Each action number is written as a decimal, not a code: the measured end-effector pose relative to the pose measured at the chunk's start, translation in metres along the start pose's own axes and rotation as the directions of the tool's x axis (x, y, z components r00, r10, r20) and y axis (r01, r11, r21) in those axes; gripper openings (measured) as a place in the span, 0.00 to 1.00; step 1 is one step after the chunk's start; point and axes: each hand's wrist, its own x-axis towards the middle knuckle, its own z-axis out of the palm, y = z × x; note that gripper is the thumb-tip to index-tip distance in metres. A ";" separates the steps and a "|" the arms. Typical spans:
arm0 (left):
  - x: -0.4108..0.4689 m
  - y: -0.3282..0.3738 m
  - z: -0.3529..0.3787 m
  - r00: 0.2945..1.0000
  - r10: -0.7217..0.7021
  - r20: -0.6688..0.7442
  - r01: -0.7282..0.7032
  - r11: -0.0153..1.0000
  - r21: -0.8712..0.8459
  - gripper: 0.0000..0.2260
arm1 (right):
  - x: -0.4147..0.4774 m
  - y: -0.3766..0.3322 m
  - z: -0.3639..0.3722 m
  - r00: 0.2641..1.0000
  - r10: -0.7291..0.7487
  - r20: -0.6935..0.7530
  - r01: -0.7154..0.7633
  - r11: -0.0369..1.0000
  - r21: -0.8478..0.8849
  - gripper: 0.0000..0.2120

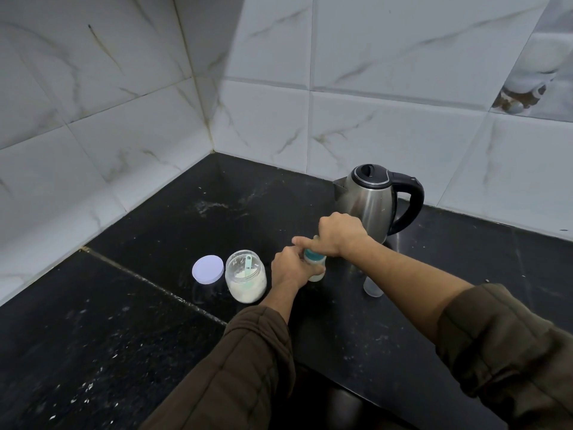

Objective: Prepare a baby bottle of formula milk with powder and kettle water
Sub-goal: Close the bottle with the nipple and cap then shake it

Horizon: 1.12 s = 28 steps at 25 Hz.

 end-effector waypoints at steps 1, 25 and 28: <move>0.000 0.000 0.000 1.000 0.001 -0.005 -0.001 1.000 -0.003 0.24 | 0.001 0.001 -0.001 0.999 -0.028 0.016 0.028 0.999 0.035 0.33; 0.002 -0.003 0.001 1.000 0.011 0.005 -0.011 0.998 -0.061 0.22 | 0.003 0.003 0.000 0.986 -0.138 0.089 0.139 0.990 -0.003 0.25; 0.003 -0.002 0.002 1.000 0.017 0.013 -0.016 0.998 -0.066 0.24 | 0.002 0.005 -0.001 0.981 -0.160 0.110 0.159 0.987 0.022 0.20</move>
